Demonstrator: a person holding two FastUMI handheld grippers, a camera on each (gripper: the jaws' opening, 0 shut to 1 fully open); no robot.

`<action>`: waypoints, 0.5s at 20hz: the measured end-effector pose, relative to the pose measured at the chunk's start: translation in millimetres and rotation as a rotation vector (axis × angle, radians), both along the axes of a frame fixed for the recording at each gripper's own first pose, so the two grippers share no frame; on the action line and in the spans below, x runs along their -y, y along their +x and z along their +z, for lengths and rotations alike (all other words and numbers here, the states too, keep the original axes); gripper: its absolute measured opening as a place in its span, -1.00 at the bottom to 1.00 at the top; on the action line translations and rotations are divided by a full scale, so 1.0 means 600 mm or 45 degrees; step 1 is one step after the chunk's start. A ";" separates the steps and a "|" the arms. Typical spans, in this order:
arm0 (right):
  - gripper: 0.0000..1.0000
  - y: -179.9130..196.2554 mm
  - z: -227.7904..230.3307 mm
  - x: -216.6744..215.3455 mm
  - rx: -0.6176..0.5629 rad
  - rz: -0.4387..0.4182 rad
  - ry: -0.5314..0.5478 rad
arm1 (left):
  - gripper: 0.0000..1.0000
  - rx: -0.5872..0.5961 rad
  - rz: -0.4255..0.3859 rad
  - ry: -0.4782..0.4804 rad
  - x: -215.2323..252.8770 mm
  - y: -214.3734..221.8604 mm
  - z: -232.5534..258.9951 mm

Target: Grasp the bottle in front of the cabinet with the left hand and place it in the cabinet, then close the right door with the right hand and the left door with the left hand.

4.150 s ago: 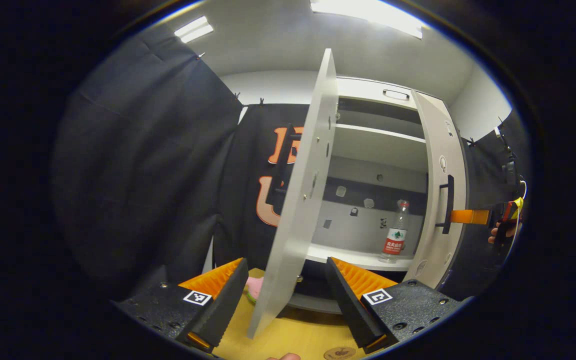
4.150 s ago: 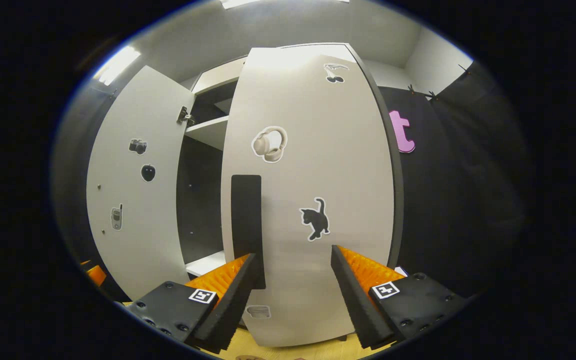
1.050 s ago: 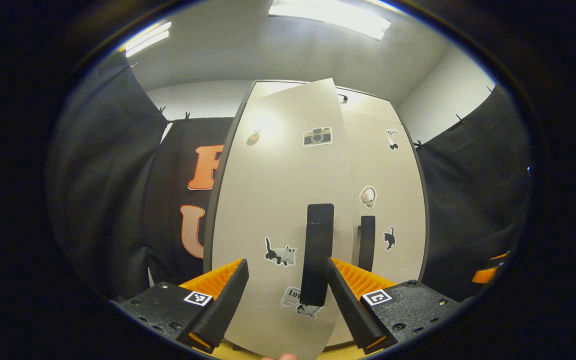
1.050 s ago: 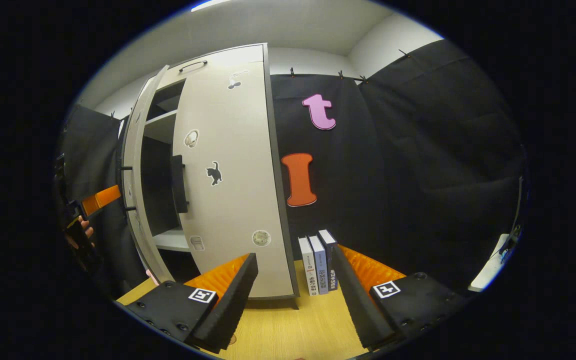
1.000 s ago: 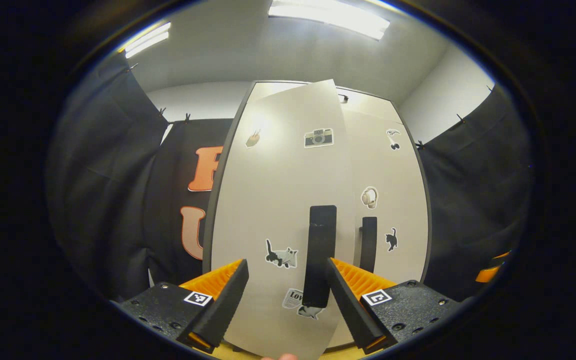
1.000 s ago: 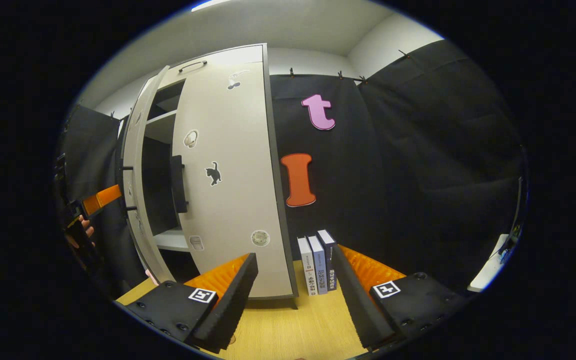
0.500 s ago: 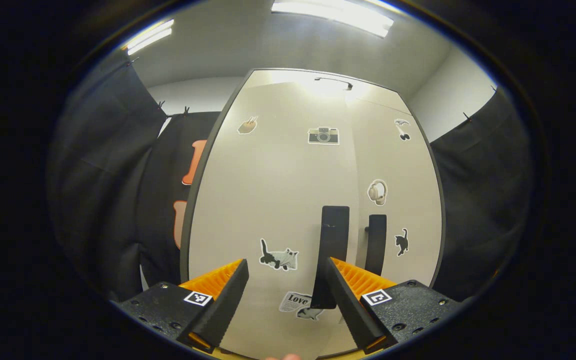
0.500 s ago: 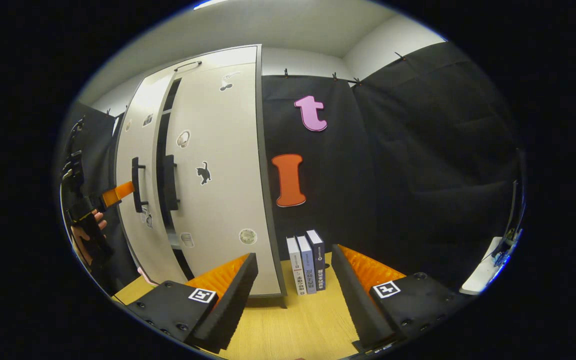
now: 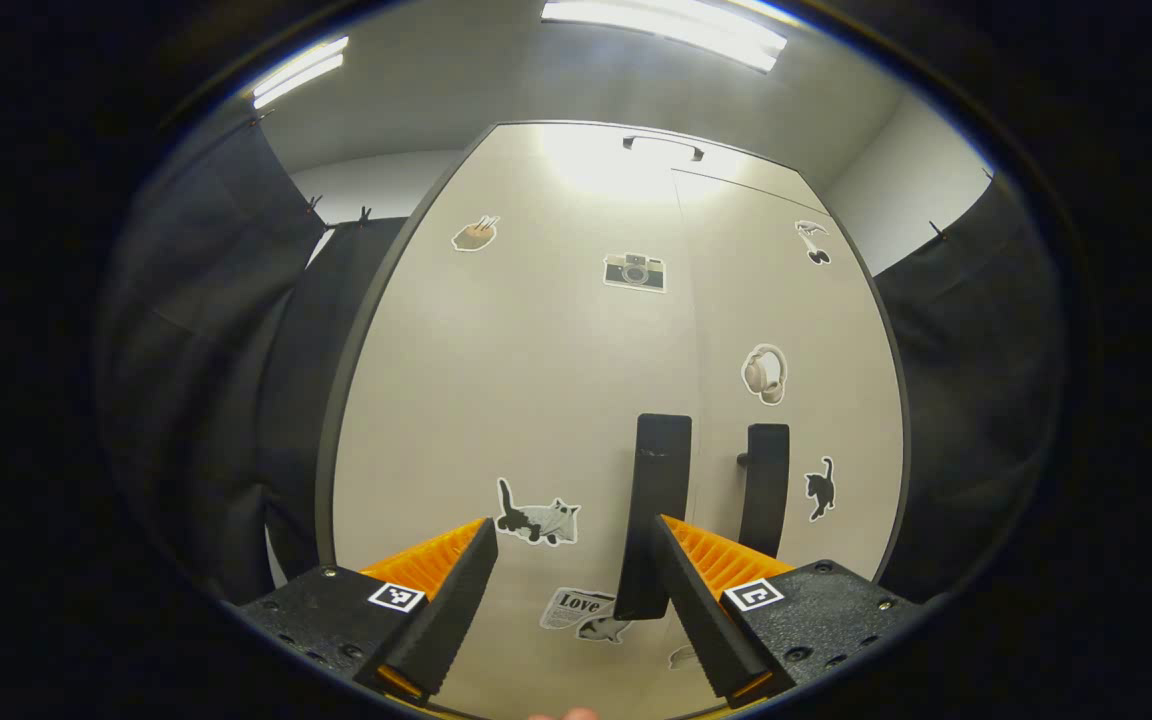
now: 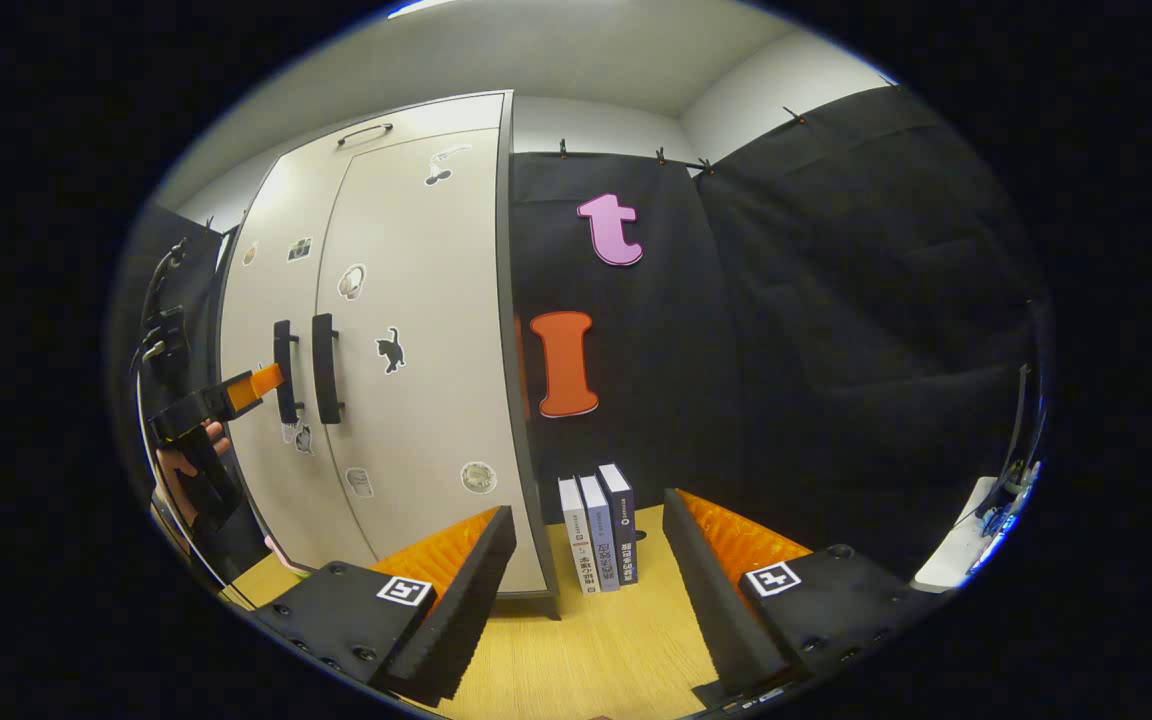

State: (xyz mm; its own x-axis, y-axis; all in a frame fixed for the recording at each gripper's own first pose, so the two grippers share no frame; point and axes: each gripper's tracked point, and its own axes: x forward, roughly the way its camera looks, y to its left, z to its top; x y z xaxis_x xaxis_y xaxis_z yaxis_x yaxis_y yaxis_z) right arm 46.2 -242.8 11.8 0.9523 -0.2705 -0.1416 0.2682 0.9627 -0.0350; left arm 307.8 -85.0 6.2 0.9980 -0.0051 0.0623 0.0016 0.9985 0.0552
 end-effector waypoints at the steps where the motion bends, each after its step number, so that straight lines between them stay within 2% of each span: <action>1: 0.95 -0.001 0.001 0.000 0.004 -0.002 -0.002 | 0.87 0.003 -0.009 -0.006 0.004 0.002 0.001; 5: 0.95 -0.004 0.001 -0.003 0.007 -0.001 -0.007 | 0.87 0.030 -0.005 -0.001 0.011 -0.007 0.013; 8: 0.95 -0.002 -0.002 -0.017 0.007 0.029 -0.001 | 0.87 0.054 -0.016 -0.003 0.014 -0.039 0.035; 10: 0.95 0.001 -0.007 -0.031 -0.001 0.064 0.009 | 0.87 0.054 0.015 0.002 0.002 -0.069 0.045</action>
State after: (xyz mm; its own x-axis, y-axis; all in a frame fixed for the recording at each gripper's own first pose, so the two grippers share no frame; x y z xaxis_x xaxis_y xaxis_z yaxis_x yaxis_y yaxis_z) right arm 46.8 -224.0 7.3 0.9645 -0.2215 -0.1439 0.2198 0.9751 -0.0281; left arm 266.4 -86.3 33.5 0.9945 0.0065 0.1042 -0.0125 0.9983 0.0562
